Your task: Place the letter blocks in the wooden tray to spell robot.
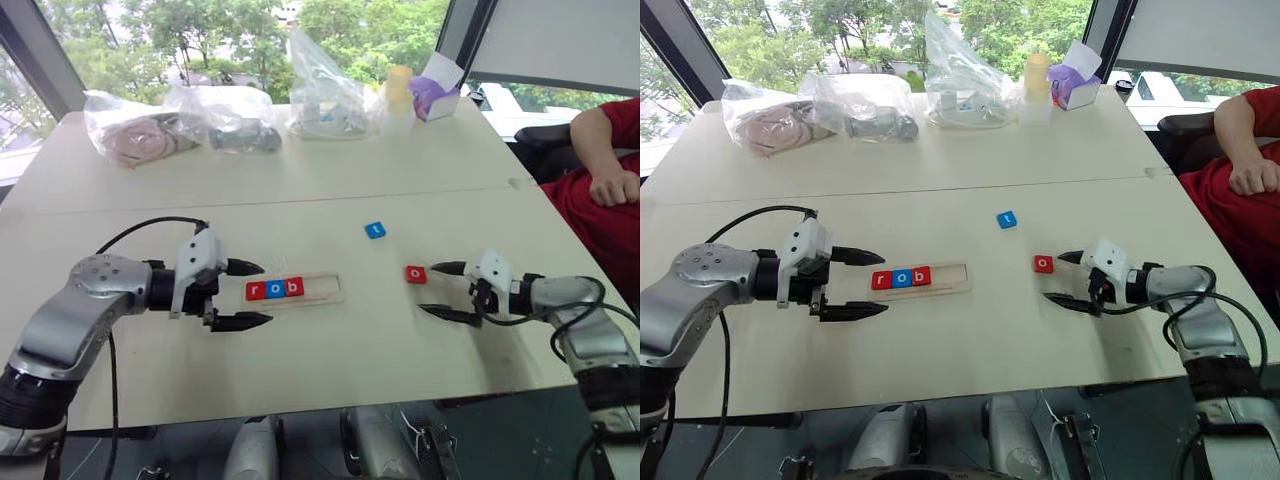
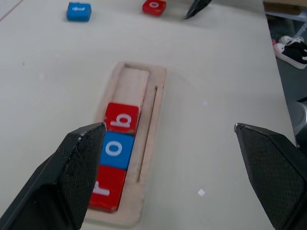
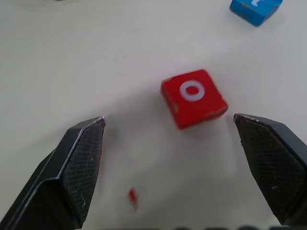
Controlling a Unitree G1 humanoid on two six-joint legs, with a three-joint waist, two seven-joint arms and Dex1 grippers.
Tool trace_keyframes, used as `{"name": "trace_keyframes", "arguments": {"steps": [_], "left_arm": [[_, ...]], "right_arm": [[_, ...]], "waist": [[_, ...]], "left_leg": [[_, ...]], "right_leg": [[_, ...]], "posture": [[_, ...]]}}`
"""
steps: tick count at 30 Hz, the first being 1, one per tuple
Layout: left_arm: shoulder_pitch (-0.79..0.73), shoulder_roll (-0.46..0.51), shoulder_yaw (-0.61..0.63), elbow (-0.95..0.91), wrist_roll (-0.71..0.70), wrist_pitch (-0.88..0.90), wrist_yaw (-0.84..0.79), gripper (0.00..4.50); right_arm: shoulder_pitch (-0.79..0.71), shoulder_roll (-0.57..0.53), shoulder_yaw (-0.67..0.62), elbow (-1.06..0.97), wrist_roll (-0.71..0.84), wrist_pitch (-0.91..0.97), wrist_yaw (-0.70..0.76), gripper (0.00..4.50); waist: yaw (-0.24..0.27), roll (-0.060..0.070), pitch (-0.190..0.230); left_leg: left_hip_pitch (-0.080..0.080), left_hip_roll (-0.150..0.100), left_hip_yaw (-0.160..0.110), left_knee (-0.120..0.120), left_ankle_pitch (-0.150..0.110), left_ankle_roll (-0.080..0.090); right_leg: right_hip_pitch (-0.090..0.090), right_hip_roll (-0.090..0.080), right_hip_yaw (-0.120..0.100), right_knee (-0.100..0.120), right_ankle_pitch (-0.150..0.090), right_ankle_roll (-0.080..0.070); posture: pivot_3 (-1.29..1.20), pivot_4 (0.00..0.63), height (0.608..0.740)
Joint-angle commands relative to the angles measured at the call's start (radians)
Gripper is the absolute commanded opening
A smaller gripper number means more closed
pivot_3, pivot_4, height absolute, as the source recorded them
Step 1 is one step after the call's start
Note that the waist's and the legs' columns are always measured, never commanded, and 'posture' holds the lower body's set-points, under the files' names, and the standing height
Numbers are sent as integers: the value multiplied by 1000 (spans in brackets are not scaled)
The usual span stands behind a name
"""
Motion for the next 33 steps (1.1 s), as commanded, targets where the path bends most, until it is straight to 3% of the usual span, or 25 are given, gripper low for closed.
{"name": "trace_keyframes", "arguments": {"steps": [1, 5, 6, 8, 13, 17, 21, 24, 33], "left_arm": [[14, 26, 44, -18, -8, -4, -1, 4500], [29, 50, 65, -40, -11, 9, 10, 4500], [31, 54, 70, -46, -14, 14, 13, 4500], [38, 59, 85, -52, -23, 23, 19, 4500], [68, 69, 108, -55, -27, 35, 28, 4500], [74, 76, 119, -44, -23, 30, 23, 4500], [101, 108, 135, -21, -19, 14, -17, 4500], [82, 111, 132, -5, -18, 10, -20, 4500], [92, 78, 114, -19, 3, -11, 25, 4500]], "right_arm": [[-56, 18, 15, 103, -22, -78, 22, 4433], [-139, 50, 47, 245, -49, -142, 54, 4433], [-154, 56, 51, 270, -51, -146, 63, 4201], [-166, 64, 55, 302, -46, -157, 90, 3644], [-170, 74, 44, 325, -47, -175, 89, 1169], [-188, 94, 30, 253, -9, -52, 61, 1158], [-172, 151, 69, -43, 51, 124, 53, 1158], [-159, 197, 156, -192, 7, 196, 35, 1158], [-280, 342, 263, -137, -94, 213, -97, 1158]], "waist": [[1, 0, 0], [-2, 0, 0], [-3, 0, 0], [-2, 0, 0], [-1, 0, 0], [-1, 0, 0], [-7, 0, 0], [-2, 0, 0], [2, 0, 0]], "left_leg": [[0, 0, 0, 0, 0, 0], [0, 0, 0, 0, 0, 0], [1, 0, 0, 0, 0, 0], [3, 0, 1, 0, 0, 0], [10, 1, 2, 0, 0, 0], [16, 1, 3, -1, 0, 0], [15, 2, 4, -1, 0, 0], [13, 2, 5, -3, 0, 0], [8, 1, 11, -2, 0, 0]], "right_leg": [[0, 0, 0, 0, 0, 1], [0, 0, 0, 0, 0, 0], [0, 0, 0, 0, 0, -2], [2, 0, 1, 0, -1, -3], [10, -1, 2, 0, -1, -4], [15, -1, 3, -1, -1, -4], [12, -1, 5, 0, -1, -4], [8, 1, 6, 3, -1, -3], [2, -2, 11, 2, -2, -3]], "posture": [[0, 150, 740], [0, 150, 740], [0, 150, 740], [0, 150, 740], [0, 150, 740], [0, 150, 740], [0, 150, 740], [0, 150, 740], [0, 150, 740]]}}
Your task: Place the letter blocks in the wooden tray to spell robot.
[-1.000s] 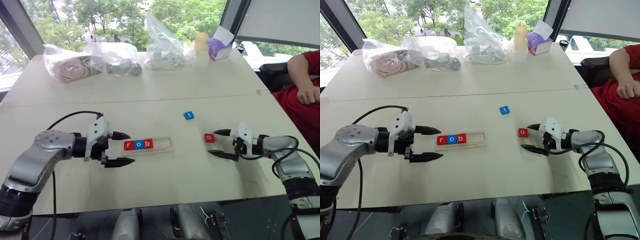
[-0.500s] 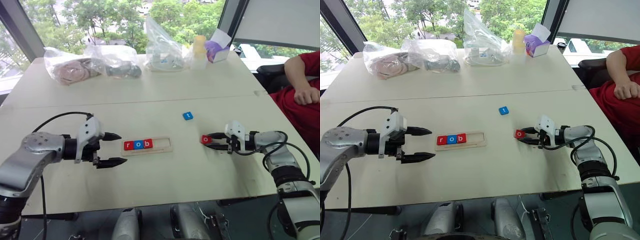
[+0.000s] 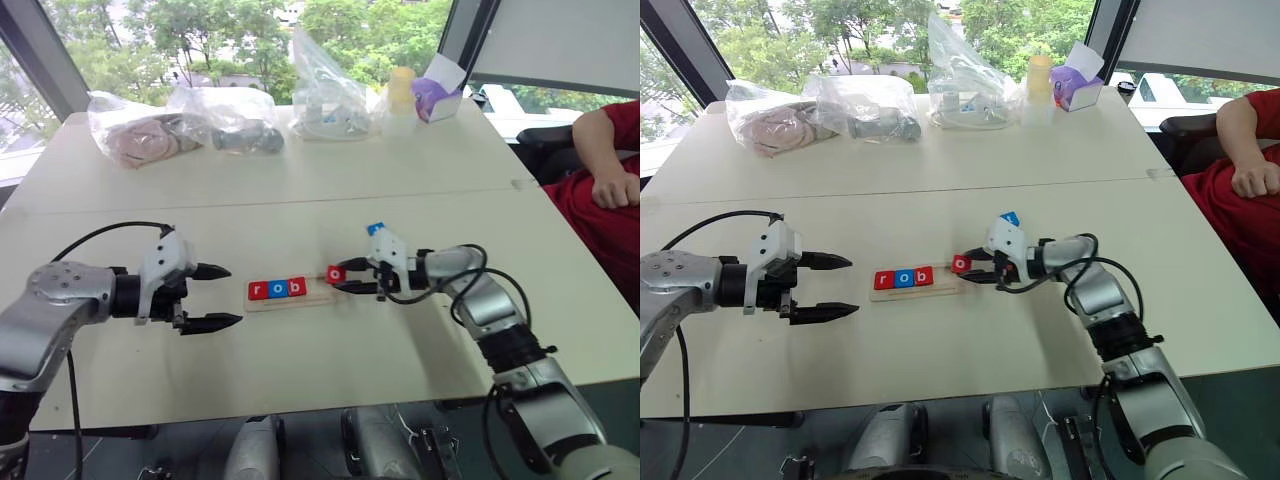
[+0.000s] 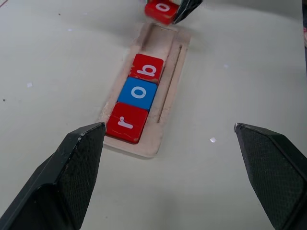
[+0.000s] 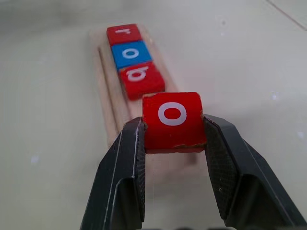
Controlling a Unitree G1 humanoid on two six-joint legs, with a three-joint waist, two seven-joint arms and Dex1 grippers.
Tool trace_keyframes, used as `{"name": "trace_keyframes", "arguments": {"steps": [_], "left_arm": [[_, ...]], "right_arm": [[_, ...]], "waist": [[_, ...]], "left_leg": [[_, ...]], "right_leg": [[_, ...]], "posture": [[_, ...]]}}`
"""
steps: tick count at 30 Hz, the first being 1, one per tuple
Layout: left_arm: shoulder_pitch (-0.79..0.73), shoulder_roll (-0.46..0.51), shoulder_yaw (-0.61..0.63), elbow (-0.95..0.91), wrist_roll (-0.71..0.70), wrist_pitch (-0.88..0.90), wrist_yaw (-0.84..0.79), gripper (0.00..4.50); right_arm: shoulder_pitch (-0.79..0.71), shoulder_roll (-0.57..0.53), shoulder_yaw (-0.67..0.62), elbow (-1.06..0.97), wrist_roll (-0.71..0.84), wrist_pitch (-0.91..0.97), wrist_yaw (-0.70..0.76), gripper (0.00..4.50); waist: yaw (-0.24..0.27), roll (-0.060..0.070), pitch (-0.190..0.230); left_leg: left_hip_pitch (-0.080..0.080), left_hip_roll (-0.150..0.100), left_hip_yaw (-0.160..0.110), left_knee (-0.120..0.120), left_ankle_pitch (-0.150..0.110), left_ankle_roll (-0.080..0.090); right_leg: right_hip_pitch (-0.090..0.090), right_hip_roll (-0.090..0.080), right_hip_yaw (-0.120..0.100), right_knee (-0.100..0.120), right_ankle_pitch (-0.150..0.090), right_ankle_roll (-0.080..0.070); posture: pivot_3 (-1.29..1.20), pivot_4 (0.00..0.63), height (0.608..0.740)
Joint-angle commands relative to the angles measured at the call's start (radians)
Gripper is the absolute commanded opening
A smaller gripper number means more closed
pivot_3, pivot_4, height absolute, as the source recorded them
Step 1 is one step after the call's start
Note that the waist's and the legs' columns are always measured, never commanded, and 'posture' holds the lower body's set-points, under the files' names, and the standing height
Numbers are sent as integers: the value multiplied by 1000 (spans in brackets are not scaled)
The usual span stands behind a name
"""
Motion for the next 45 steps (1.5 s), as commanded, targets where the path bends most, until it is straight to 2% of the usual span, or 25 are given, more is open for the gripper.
{"name": "trace_keyframes", "arguments": {"steps": [1, 13, 27, 45], "left_arm": [[12, -17, 15, -40, -1, -10, 30, 4500], [56, -38, 26, -85, -7, -2, 86, 4500], [56, -36, 15, -100, -10, 4, 107, 4500], [33, -59, -10, -91, 2, 0, 123, 4500]], "right_arm": [[-42, 29, 19, 9, -15, 3, -14, 1158], [-78, 50, 77, 70, -42, -38, 46, 1158], [-98, 80, 87, 153, -78, -95, 35, 1158], [-93, 66, 89, 143, -82, -117, 72, 1158]], "waist": [[0, 0, 0], [-4, 0, 0], [-3, 0, 0], [-3, 0, 0]], "left_leg": [[0, 0, 0, 0, 0, 0], [-2, 0, 0, 0, 0, 0], [-2, 0, 0, 0, 0, 0], [-2, 0, 0, 0, 0, 0]], "right_leg": [[0, 0, 0, 0, 0, 0], [-3, 1, 0, 0, 0, 1], [-3, 1, 0, 0, 0, 1], [-3, 1, 0, 0, 1, 1]], "posture": [[0, 150, 740], [0, 150, 740], [0, 150, 740], [0, 150, 740]]}}
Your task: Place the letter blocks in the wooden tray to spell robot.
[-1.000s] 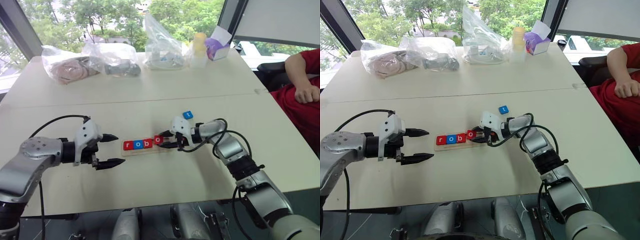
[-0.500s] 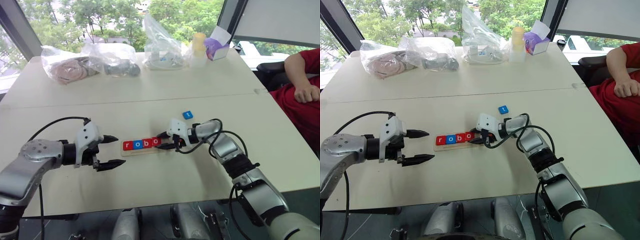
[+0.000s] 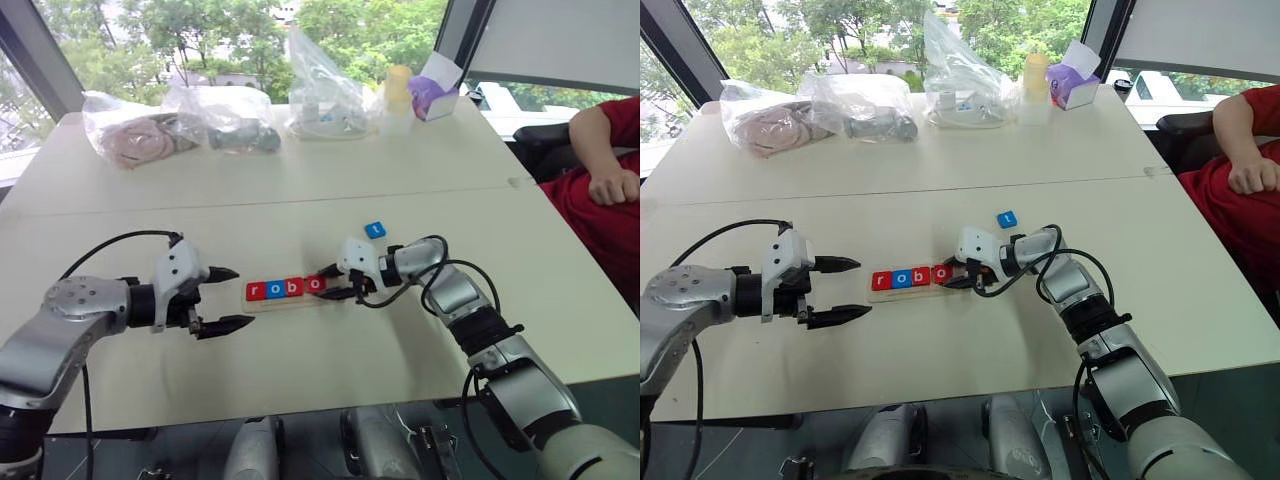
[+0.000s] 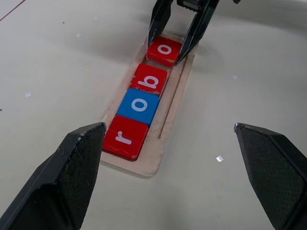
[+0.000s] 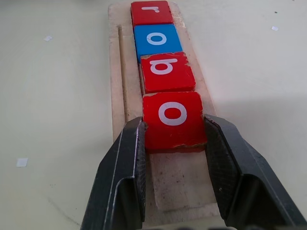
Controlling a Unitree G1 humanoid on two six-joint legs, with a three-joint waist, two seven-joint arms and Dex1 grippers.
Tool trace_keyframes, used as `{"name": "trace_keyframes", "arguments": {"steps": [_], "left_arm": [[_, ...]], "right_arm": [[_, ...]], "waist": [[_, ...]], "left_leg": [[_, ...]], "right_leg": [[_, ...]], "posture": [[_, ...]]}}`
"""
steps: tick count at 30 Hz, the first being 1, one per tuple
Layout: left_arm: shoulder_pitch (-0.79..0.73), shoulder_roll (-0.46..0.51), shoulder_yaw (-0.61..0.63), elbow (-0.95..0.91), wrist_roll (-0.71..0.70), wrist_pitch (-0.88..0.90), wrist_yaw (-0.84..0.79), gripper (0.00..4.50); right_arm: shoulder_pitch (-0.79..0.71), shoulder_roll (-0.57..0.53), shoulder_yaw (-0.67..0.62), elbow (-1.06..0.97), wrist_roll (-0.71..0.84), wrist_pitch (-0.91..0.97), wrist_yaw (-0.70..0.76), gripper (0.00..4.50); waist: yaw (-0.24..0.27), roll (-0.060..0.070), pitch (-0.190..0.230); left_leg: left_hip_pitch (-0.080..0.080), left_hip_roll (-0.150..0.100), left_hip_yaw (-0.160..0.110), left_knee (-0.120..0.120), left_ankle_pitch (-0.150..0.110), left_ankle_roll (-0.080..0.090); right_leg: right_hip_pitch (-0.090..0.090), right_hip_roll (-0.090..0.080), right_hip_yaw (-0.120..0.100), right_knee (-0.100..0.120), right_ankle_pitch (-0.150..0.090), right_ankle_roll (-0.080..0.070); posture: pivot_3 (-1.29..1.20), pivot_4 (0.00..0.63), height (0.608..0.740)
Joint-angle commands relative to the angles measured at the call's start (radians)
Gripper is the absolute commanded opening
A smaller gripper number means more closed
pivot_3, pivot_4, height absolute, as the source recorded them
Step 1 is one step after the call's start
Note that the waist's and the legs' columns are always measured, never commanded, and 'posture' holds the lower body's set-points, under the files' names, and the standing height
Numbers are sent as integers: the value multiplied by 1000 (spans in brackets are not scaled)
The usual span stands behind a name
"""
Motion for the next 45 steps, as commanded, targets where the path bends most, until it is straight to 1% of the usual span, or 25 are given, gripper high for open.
{"name": "trace_keyframes", "arguments": {"steps": [1, 7, 9, 10, 13, 14, 21, 25, 28, 29, 32, 33, 35, 37, 42, 45], "left_arm": [[-14, -2, 2, -18, 2, -3, 4, 4500], [-6, -3, 3, -25, 0, -3, 13, 4500], [-4, -4, 7, -27, -3, -1, 16, 4500], [-3, -4, 8, -27, -3, -1, 17, 4500], [1, -4, 9, -27, -2, -3, 19, 4500], [1, -5, 8, -27, -2, -4, 20, 4500], [-14, -16, -9, -17, 5, -12, 24, 4500], [-16, -24, 13, -31, -18, 0, 34, 4500], [-54, -78, 53, -51, -82, 30, 83, 4500], [-74, -100, 58, -58, -103, 43, 101, 4500], [-115, -126, 41, -62, -111, 60, 121, 4500], [-122, -126, 32, -60, -107, 59, 120, 4500], [-167, -153, -11, -29, -97, 53, 116, 4500], [-211, -173, -56, 18, -62, 25, 104, 4500], [-307, -206, -119, 133, 10, -45, 72, 4500], [-319, -214, -131, 153, 35, -56, 74, 4500]], "right_arm": [[-16, 13, 2, -8, -4, -16, -3, 1158], [-28, 31, 4, 21, -6, -21, -11, 1158], [-30, 30, 7, 22, -12, -30, -10, 2207], [-30, 29, 7, 21, -15, -32, -11, 2574], [-32, 24, 3, 14, -19, -35, -15, 4142], [-34, 21, 0, 11, -20, -37, -18, 4463], [-32, 18, -41, -28, 8, 4, -46, 4463], [-21, 6, -162, -116, 108, 169, -102, 4463], [9, -13, -297, -218, 168, 317, -236, 4463], [20, -9, -344, -250, 173, 370, -312, 4463], [55, 8, -413, -333, 158, 494, -488, 4463], [65, 9, -417, -353, 152, 521, -522, 4463], [88, 7, -384, -369, 85, 614, -629, 4463], [85, 46, -392, -367, 85, 690, -707, 4463], [56, 125, -368, -290, 72, 704, -806, 4463], [46, 146, -343, -220, 60, 672, -828, 4463]], "waist": [[0, 0, 0], [0, 0, 0], [0, 0, 0], [0, 0, 0], [0, 0, 0], [0, 0, 0], [0, 0, 0], [1, 0, 0], [7, 0, 0], [7, -1, 0], [5, -1, 0], [3, -1, 0], [1, 0, -1], [-1, -1, -1], [-10, 0, -1], [-12, 0, -1]], "left_leg": [[0, 0, 0, 0, 0, 0], [0, 0, 0, 0, 0, 0], [0, 0, 0, 0, 0, 0], [0, 0, 0, 0, 0, 0], [0, 0, 0, 0, 0, 0], [0, 0, 0, 0, 0, 0], [0, 0, 0, 0, 0, 0], [-1, 0, 0, 0, 0, 0], [-1, 1, -1, 0, 0, 0], [-2, 1, -2, 1, 0, 0], [-4, -1, -2, 2, 0, 0], [-4, -1, -2, 2, 0, 0], [-4, -1, -2, 1, 0, 0], [-4, -1, -1, 1, 0, 0], [-4, -1, -1, 1, 0, 0], [-5, -1, -1, 1, 0, 0]], "right_leg": [[0, 0, 0, 0, 0, 0], [0, 0, 0, 0, 0, 0], [0, 0, 0, 0, 0, 0], [0, 0, 0, 0, 0, 0], [0, 0, 0, 0, 0, 0], [0, 0, 0, 0, 0, 0], [0, 0, 0, 0, 0, 0], [0, 0, 0, 0, 0, 0], [-1, -1, 0, 0, 1, 2], [-1, -1, 0, 0, 1, 2], [-2, -1, 0, 0, 2, 4], [-2, -1, 0, 0, 2, 4], [-2, 0, 0, 0, 2, 4], [-2, 0, 0, 0, 2, 4], [-3, 2, 1, 0, 3, 4], [-3, 1, 1, 0, 3, 4]], "posture": [[0, 150, 740], [0, 150, 740], [0, 150, 740], [0, 150, 740], [0, 150, 740], [0, 150, 740], [0, 150, 740], [0, 150, 740], [0, 150, 740], [0, 150, 740], [0, 150, 740], [0, 150, 740], [0, 150, 740], [0, 150, 740], [0, 150, 740], [0, 150, 740]]}}
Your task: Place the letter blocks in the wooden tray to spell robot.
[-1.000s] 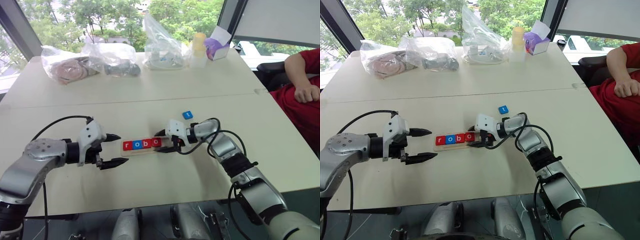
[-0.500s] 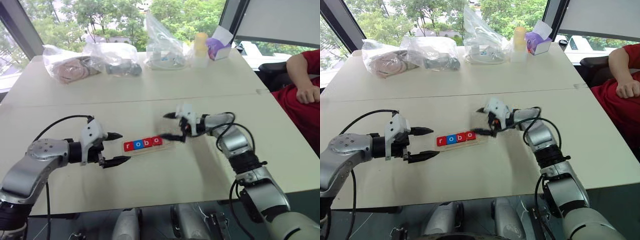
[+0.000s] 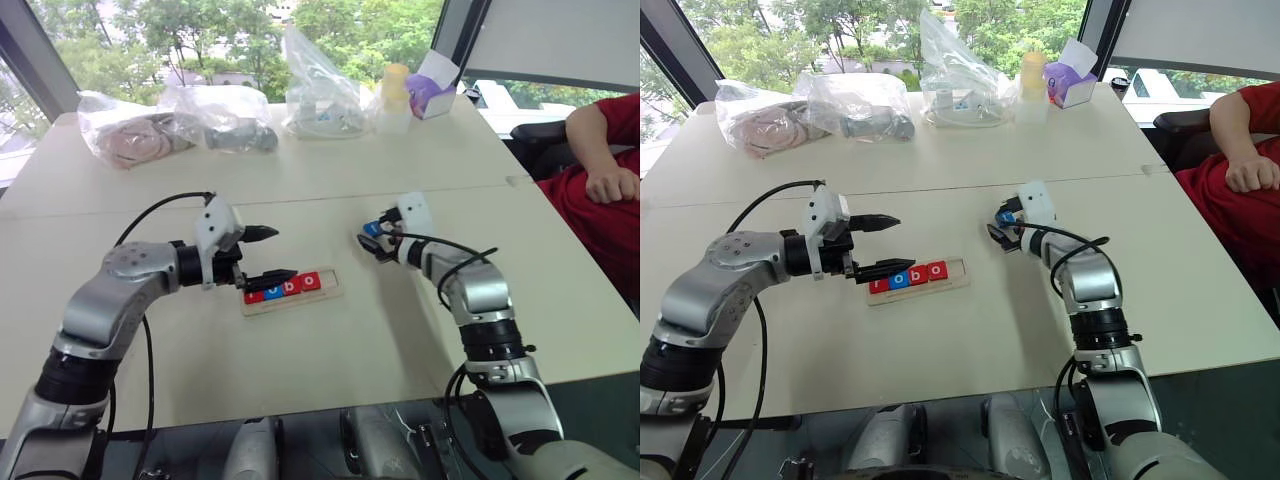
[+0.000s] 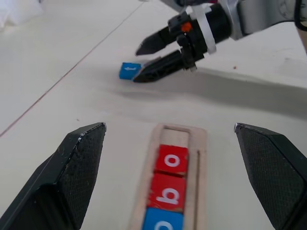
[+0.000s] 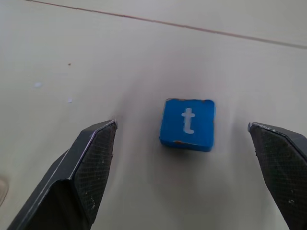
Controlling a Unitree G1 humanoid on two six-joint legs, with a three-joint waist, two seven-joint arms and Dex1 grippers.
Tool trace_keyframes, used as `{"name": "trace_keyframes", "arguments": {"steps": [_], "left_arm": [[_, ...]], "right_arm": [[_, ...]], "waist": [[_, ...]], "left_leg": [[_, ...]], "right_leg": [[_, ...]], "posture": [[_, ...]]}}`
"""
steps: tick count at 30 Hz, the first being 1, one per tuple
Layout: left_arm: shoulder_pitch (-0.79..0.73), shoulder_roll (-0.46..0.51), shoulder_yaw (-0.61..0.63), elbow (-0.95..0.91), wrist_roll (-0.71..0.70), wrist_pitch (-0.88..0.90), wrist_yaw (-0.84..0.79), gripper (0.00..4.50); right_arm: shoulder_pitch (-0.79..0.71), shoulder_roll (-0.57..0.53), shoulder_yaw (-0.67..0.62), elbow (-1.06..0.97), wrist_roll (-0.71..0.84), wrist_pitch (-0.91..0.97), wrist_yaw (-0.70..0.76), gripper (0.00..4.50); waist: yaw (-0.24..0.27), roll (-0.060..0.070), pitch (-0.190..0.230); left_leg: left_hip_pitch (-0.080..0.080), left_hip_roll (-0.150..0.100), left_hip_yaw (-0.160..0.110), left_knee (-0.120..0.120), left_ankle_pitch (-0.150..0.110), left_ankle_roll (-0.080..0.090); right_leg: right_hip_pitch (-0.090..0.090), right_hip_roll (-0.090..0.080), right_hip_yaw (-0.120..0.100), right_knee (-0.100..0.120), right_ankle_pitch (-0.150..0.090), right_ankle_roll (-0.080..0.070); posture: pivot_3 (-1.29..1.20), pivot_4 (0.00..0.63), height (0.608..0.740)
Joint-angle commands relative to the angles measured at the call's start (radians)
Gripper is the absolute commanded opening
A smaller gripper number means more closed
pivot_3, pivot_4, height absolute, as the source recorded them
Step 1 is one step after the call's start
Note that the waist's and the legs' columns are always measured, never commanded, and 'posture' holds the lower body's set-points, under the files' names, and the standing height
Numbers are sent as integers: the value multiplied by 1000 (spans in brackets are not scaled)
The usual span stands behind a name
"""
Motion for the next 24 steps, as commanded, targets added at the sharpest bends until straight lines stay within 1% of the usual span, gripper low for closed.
{"name": "trace_keyframes", "arguments": {"steps": [1, 3, 6, 10, 11, 15, 17, 19, 22, 24], "left_arm": [[-10, -15, 4, 3, 21, -26, 9, 4500], [10, -30, 8, -12, 24, -23, 26, 4500], [38, -36, 6, -34, 35, -21, 39, 4500], [54, -39, 11, -43, 40, -20, 48, 4500], [55, -40, 11, -46, 41, -18, 49, 4500], [56, -52, 9, -58, 32, -15, 51, 4500], [61, -58, 12, -80, 16, 1, 53, 4500], [69, -49, 0, -111, 14, 19, 44, 4500], [79, -40, -24, -142, 16, 34, 26, 4500], [71, -48, -36, -142, 14, 38, 22, 4500]], "right_arm": [[-38, 17, 13, 67, -20, -52, -37, 4463], [-51, 23, 21, 128, -32, -92, -56, 4463], [-58, 25, 31, 170, -43, -134, -66, 3691], [-65, 25, 37, 190, -52, -158, -79, 1612], [-64, 24, 38, 189, -52, -154, -79, 1211], [-54, 22, 31, 144, -54, -117, -100, 1203], [-27, 21, 8, 71, -56, -87, -139, 1203], [37, 35, -48, -89, -44, 21, -205, 1203], [126, 119, -164, -326, 25, 262, -276, 1203], [163, 160, -201, -450, 26, 365, -321, 1203]], "waist": [[-2, 0, 0], [-4, 0, 0], [-9, 0, 0], [-12, 0, 0], [-12, 0, 0], [-11, 0, 0], [-10, 0, 0], [-3, 0, 0], [4, 0, 0], [8, 0, 0]], "left_leg": [[0, 0, 0, 0, 0, 0], [-1, 0, 0, 0, 0, 0], [-1, 0, 0, 0, 0, 0], [-1, 0, 0, 0, 0, 0], [-1, 0, 0, 0, 0, 0], [-1, 0, 0, 0, 0, 0], [-1, 0, -1, 0, 0, 0], [-2, 0, -1, 0, 0, 0], [-3, 0, -2, -1, 0, 0], [-3, 0, -2, -1, 0, 0]], "right_leg": [[0, 0, 0, 0, 0, 0], [0, -1, 0, -1, 1, 3], [0, -1, 0, -1, 2, 4], [0, -1, 0, -1, 2, 4], [0, -1, 0, -1, 2, 4], [0, -1, 0, -1, 2, 4], [0, -1, 0, -1, 2, 4], [0, -1, 0, -1, 2, 4], [-2, -2, 0, -1, 2, 4], [-2, -2, 0, -1, 2, 4]], "posture": [[0, 150, 740], [0, 150, 740], [0, 150, 740], [0, 150, 740], [0, 150, 740], [0, 150, 740], [0, 150, 740], [0, 150, 740], [0, 150, 740], [0, 150, 740]]}}
